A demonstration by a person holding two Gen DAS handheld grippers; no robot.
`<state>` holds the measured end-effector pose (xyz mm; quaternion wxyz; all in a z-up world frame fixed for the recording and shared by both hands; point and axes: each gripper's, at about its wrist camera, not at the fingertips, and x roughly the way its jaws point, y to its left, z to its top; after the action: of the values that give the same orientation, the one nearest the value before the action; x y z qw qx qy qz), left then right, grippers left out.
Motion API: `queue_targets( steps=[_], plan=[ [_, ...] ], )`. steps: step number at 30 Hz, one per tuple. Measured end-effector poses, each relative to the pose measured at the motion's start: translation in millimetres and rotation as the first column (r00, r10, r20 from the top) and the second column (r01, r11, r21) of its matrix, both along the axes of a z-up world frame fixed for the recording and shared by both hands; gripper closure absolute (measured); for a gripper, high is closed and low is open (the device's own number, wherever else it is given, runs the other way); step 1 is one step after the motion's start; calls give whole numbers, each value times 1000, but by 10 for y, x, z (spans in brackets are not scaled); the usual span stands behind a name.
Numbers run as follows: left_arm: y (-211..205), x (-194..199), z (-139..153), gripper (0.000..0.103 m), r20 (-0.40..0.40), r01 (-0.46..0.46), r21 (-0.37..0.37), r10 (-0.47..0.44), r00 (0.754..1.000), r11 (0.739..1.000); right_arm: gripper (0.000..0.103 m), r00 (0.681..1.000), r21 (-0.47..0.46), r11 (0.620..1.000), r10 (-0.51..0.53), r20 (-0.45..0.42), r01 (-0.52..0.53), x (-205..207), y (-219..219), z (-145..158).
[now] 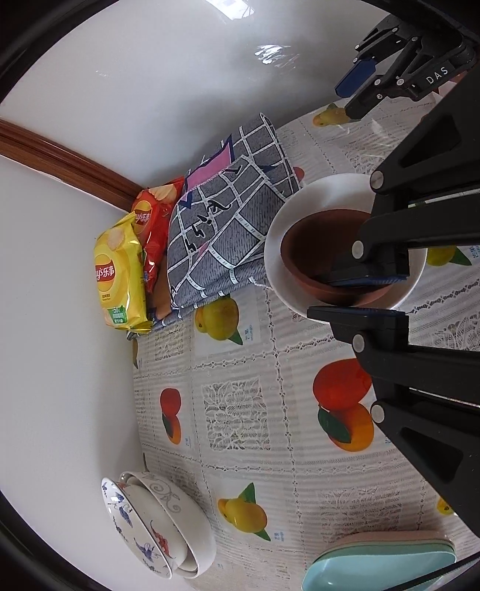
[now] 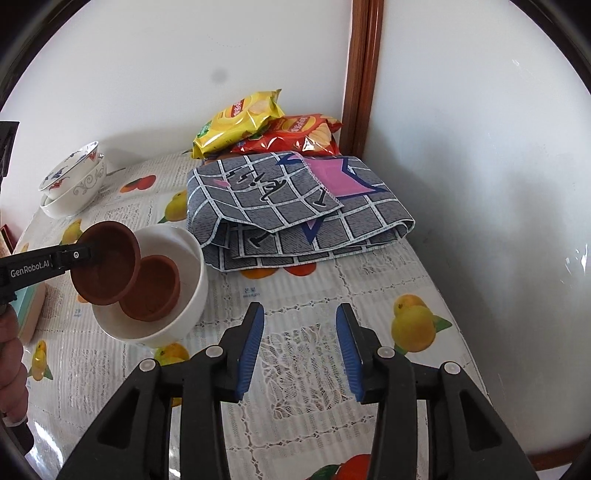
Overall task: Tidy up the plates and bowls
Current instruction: 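Lower the left gripper's brown bowl into the white bowl onto the other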
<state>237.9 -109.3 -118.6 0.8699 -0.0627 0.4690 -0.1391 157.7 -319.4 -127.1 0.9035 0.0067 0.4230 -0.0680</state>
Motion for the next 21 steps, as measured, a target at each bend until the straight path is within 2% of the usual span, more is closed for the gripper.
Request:
queue_targets(
  steps=[10, 21],
  plan=[
    [-114, 105, -177, 93, -48, 34, 7, -34, 998, 999, 63, 1000, 34, 999, -7, -27, 8, 42, -14, -153],
    [-168, 166, -252, 92, -80, 48, -22, -50, 996, 999, 63, 999, 69, 998, -8, -45, 11, 80, 23, -216]
  ],
)
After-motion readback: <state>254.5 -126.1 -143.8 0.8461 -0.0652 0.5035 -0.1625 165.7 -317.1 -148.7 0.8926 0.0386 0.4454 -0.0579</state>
